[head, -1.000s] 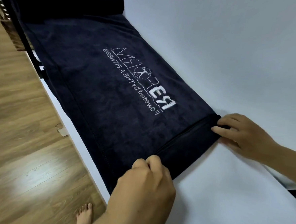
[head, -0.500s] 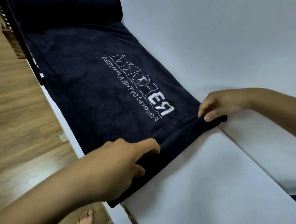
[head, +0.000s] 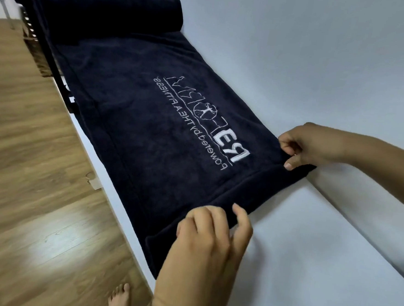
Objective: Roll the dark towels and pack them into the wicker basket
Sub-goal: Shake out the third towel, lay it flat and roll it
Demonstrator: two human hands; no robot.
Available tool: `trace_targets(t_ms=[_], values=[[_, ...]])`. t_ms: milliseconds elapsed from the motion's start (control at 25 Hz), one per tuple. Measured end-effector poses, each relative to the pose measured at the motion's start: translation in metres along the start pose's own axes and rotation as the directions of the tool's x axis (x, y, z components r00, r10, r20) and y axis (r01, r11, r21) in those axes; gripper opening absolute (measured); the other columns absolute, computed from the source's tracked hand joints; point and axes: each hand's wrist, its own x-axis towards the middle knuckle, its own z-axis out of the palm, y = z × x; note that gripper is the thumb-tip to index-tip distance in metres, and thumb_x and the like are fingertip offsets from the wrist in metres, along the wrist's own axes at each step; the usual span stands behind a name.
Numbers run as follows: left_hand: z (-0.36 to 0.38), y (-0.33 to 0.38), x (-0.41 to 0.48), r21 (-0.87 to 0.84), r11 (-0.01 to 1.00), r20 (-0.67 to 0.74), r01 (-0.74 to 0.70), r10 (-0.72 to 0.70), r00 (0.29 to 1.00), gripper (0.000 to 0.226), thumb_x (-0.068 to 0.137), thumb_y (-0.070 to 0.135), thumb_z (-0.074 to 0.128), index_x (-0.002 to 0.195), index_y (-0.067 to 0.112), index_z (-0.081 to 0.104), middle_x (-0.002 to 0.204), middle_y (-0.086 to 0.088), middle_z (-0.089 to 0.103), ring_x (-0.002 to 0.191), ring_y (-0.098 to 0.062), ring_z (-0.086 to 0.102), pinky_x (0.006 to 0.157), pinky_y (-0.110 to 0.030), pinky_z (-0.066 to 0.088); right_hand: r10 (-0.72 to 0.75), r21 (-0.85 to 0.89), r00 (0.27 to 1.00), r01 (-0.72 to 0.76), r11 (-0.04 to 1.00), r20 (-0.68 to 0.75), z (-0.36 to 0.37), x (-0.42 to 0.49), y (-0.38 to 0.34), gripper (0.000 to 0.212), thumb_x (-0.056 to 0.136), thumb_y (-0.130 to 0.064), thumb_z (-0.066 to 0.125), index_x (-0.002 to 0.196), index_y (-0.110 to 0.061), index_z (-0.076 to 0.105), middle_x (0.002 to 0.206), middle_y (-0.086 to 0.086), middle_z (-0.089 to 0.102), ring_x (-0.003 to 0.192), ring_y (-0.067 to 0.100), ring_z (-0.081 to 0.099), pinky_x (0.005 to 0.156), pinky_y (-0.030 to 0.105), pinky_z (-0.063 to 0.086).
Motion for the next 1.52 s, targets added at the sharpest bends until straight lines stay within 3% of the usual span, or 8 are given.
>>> trace_targets(t_ms=[200,320,480,680,960,1160,1400,1520], values=[[0.007,0.016,0.001,0.102,0.984,0.074,0.146,-0.154,0.985,0.065,0.096,-0.010,0.004,0.122,-0.009,0.063,0.090,-0.033,0.058,0.051,-0.041,0.049,0.045,-0.037,0.042,-0.341,-0.369,0.852,0.193,0.909,-0.397,0.068,-0.043,-0.002,0.032,0.073,0.004,0.056,0.091,-0.023,0.056,0.087,-0.002,0.058,0.071,0.025,0.053,0.057,0.035,0.047],[0.016,0.022,0.006,0.082,0.970,0.195,0.228,-0.240,0.951,0.057,0.094,-0.012,0.011,0.126,-0.013,0.058,0.099,-0.034,0.057,0.057,-0.047,0.053,0.047,-0.044,0.046,-0.408,-0.375,0.757,0.231,0.898,-0.511,0.104,-0.067,0.005,0.049,0.088,-0.026,0.054,0.130,-0.003,0.057,0.121,0.013,0.059,0.104,0.031,0.056,0.091,0.037,0.048],[0.023,0.019,0.017,0.034,0.965,0.292,0.259,-0.257,0.921,0.045,0.087,-0.012,0.024,0.120,-0.022,0.053,0.093,-0.038,0.051,0.054,-0.044,0.053,0.045,-0.043,0.045,-0.386,-0.335,0.712,0.221,0.916,-0.586,0.113,-0.054,-0.003,0.051,0.092,-0.036,0.056,0.135,-0.009,0.059,0.120,0.018,0.060,0.101,0.037,0.058,0.094,0.044,0.045],[-0.002,0.004,0.035,0.113,0.989,0.312,0.093,-0.124,0.942,0.071,0.088,-0.018,-0.006,0.108,-0.022,0.062,0.078,-0.044,0.053,0.046,-0.042,0.053,0.037,-0.039,0.046,-0.511,-0.359,0.719,0.372,0.856,-0.472,0.077,-0.018,-0.009,0.042,0.073,-0.015,0.078,0.114,-0.016,0.068,0.107,0.007,0.064,0.087,0.032,0.058,0.079,0.042,0.050],[-0.038,-0.048,0.059,-0.136,0.991,0.396,0.002,0.052,0.917,0.015,0.094,0.018,0.052,0.107,0.018,0.057,0.101,-0.004,0.046,0.072,-0.024,0.045,0.057,-0.033,0.035,-0.434,0.059,0.882,0.451,0.891,-0.184,0.036,0.000,-0.009,0.034,0.081,-0.023,0.081,0.111,-0.035,0.069,0.108,-0.022,0.063,0.098,-0.006,0.055,0.084,0.026,0.048],[-0.043,-0.093,0.071,-0.274,0.947,0.578,0.165,0.025,0.815,0.030,0.100,0.043,0.052,0.125,0.027,0.055,0.112,0.000,0.058,0.098,-0.026,0.056,0.082,-0.037,0.049,-0.269,0.508,0.962,0.252,0.824,-0.041,0.019,0.018,-0.009,0.030,0.090,-0.021,0.074,0.107,-0.045,0.068,0.111,-0.016,0.071,0.105,0.004,0.064,0.091,0.021,0.048],[-0.020,-0.021,0.037,0.009,0.993,0.285,0.121,-0.119,0.951,0.057,0.098,0.012,0.008,0.150,-0.009,0.001,0.144,-0.030,0.030,0.124,-0.038,0.024,0.091,-0.050,0.025,-0.241,0.517,0.968,0.241,0.821,-0.068,0.019,0.024,-0.017,0.022,0.095,-0.018,0.065,0.098,-0.039,0.070,0.098,-0.029,0.071,0.093,-0.012,0.063,0.083,0.007,0.042],[0.000,0.005,0.020,-0.073,0.986,0.274,0.151,-0.126,0.953,0.066,0.096,0.000,-0.009,0.137,-0.021,0.038,0.141,-0.040,0.040,0.120,-0.046,0.037,0.099,-0.056,0.028,-0.234,0.458,0.971,0.230,0.858,-0.049,0.016,0.030,-0.019,0.021,0.092,-0.022,0.069,0.094,-0.042,0.071,0.095,-0.030,0.071,0.094,-0.008,0.065,0.085,0.012,0.043]])
